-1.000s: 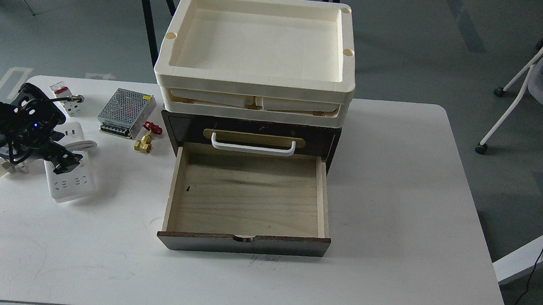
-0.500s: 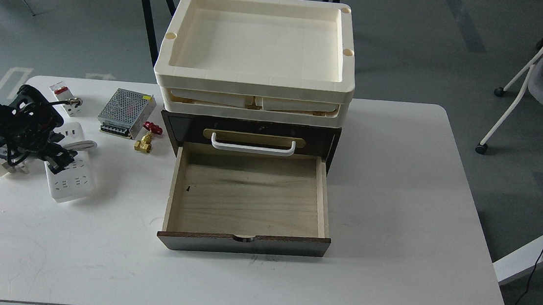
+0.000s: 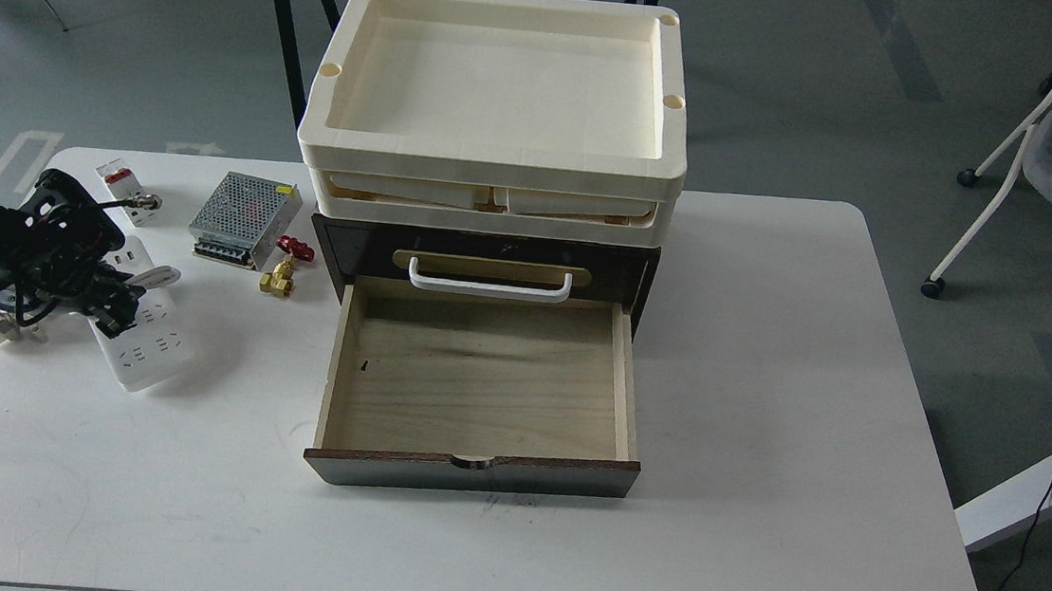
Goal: Put charging cable into cabinet
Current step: 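Close the left gripper on the white power strip's cable end, then lift the power strip with the left gripper off the table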
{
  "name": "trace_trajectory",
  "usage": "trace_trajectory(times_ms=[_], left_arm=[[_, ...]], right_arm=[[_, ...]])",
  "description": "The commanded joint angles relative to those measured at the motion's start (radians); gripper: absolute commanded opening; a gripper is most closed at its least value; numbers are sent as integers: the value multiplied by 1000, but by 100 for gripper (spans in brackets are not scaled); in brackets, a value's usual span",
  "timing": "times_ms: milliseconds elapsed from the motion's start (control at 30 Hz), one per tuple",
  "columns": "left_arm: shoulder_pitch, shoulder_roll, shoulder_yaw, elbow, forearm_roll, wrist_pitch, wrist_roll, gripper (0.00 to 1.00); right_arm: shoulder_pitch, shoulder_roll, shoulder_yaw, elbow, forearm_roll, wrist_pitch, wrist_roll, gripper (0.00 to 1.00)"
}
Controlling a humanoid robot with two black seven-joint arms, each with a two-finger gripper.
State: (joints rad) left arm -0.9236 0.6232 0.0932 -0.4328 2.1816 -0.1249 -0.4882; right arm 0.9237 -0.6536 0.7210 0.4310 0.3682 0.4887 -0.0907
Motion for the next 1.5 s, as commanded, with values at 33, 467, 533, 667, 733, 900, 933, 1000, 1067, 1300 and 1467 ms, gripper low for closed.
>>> trace_trajectory(times_ms=[33,467,533,667,733,900,933,1000,1067,1300,1467], left_arm=[[-4,7,-1,-1,0,1,0,0],[-96,79,-7,-21,-131,-16,0,0],[-97,98,-7,-26,-137,-16,0,0],[-110,131,-16,-32,-141,-16,0,0],[-113,165,-18,-58,-167,-25,0,0],[-171,328,-18,-282,-237,-168,0,0],[-190,369,-20,-343,-240,-197,0,0],[-207,436,-20,-453,-241,-238,0,0],[-218,501,-24,-550,-250,-275,0,0],[-224,700,-66,-883,-345,-364,0,0],[-222,773,-107,-1058,-462,-364,0,0]], right_arm=[[0,-1,0,0,0,0,0,100],[0,0,1,0,1,0,0,100],[0,0,1,0,1,0,0,100],[0,0,3,0,1,0,0,100],[-2,0,9,0,1,0,0,100],[-2,0,9,0,0,0,0,100],[-2,2,9,0,0,0,0,100],[-2,2,9,0,0,0,0,100],[-2,0,9,-3,0,0,0,100],[-16,0,11,-12,-2,0,0,100],[-22,0,14,-14,0,0,2,100]])
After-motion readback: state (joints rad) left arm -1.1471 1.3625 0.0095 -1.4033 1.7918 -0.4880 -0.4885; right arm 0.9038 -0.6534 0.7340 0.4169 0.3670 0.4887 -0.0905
